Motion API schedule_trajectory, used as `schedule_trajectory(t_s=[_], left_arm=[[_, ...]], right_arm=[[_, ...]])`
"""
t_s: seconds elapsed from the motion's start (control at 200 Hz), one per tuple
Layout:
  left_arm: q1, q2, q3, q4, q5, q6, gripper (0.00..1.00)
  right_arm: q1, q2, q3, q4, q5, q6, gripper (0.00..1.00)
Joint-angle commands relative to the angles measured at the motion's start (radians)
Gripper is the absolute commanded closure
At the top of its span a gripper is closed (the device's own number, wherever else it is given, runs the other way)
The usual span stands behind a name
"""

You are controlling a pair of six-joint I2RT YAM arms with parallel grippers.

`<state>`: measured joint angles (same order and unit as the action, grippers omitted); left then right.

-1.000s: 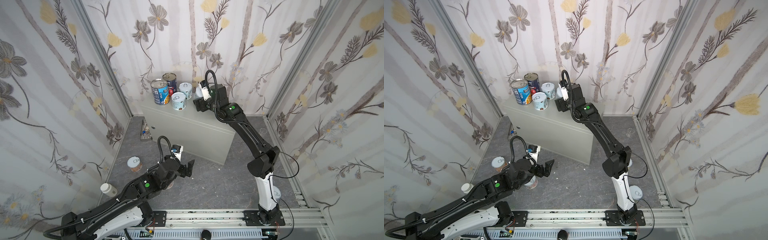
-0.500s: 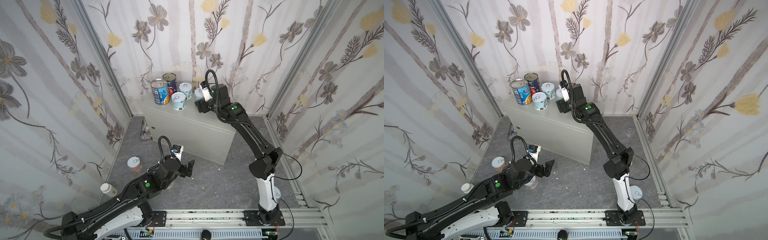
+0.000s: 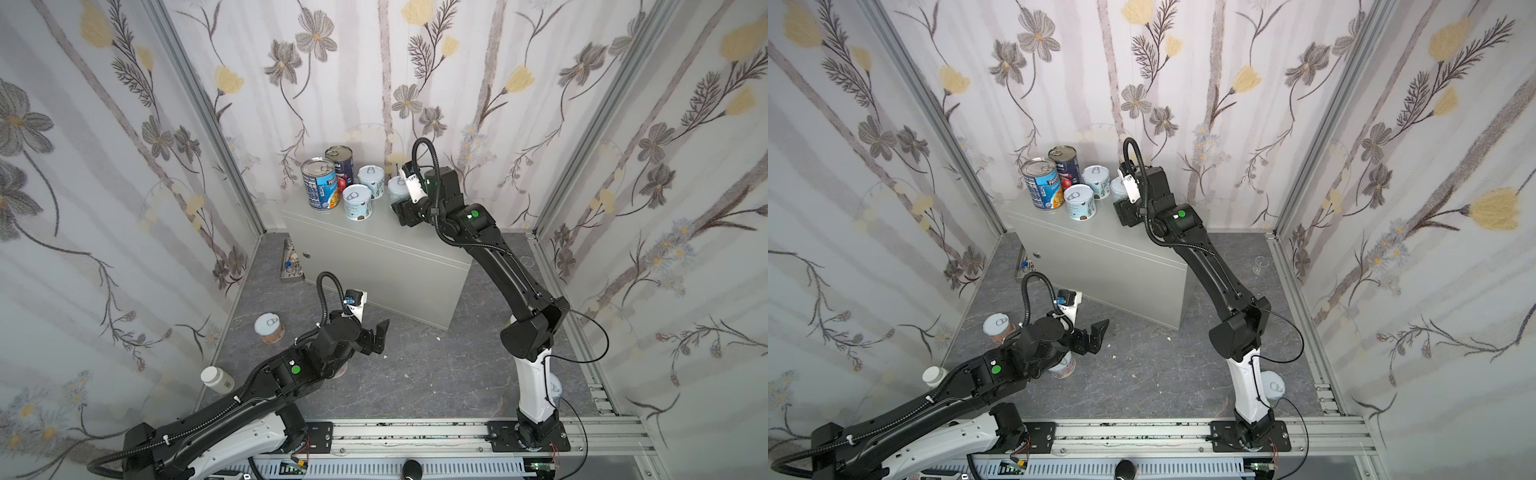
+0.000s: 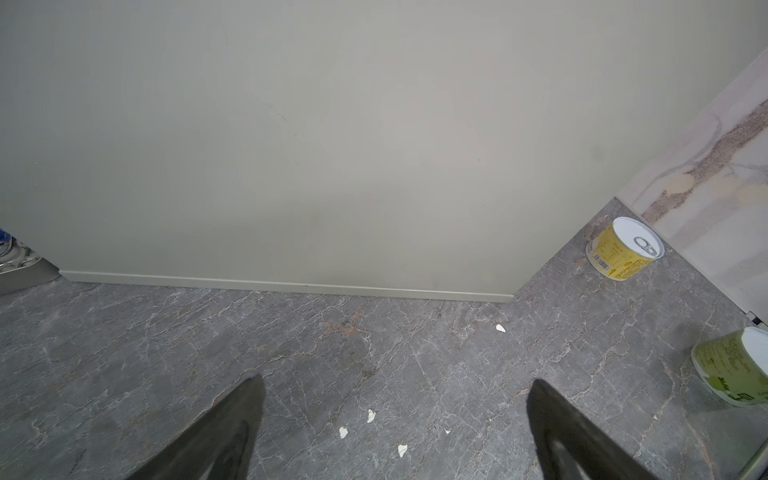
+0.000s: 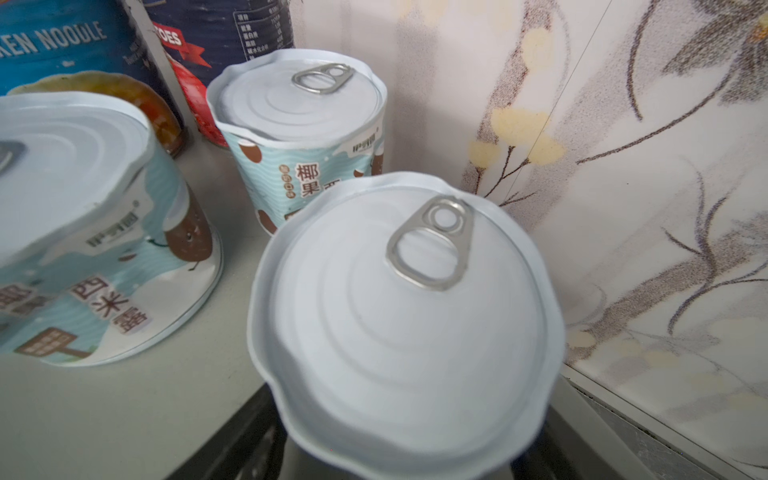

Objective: Place and organize the canned foods onto the counter
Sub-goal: 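Lower the pale green can beside the other cans and open right gripper, then withdraw right gripper down while left gripper lowers onto a pink floor can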

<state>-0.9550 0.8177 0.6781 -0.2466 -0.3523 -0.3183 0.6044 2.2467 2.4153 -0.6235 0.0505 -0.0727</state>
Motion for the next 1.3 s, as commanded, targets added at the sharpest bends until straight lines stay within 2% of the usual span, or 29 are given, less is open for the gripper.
schedule_trajectory(t_s=[0.0, 0.485, 0.704, 1.039, 1.294], left_arm=[[0.0, -0.008, -0.007, 0.022, -0.022, -0.015, 0.0], [0.002, -0.002, -0.011, 0.021, -0.037, -0.001, 0.0], [0.004, -0.026, -0.001, 0.002, -0.045, -0.001, 0.0], [0.017, -0.038, 0.098, -0.208, -0.076, -0.053, 0.0], [0.02, -0.081, 0.112, -0.361, -0.113, -0.176, 0.0]], right_arm=[[0.0, 0.01, -0.003, 0.056, -0.02, -0.016, 0.26], [-0.001, 0.034, -0.002, 0.09, -0.03, -0.01, 0.28], [0.0, 0.01, -0.002, 0.084, -0.02, -0.011, 0.22], [0.006, -0.092, -0.003, 0.059, -0.02, -0.009, 0.12], [0.028, -0.188, -0.015, -0.008, 0.012, -0.004, 0.09]])
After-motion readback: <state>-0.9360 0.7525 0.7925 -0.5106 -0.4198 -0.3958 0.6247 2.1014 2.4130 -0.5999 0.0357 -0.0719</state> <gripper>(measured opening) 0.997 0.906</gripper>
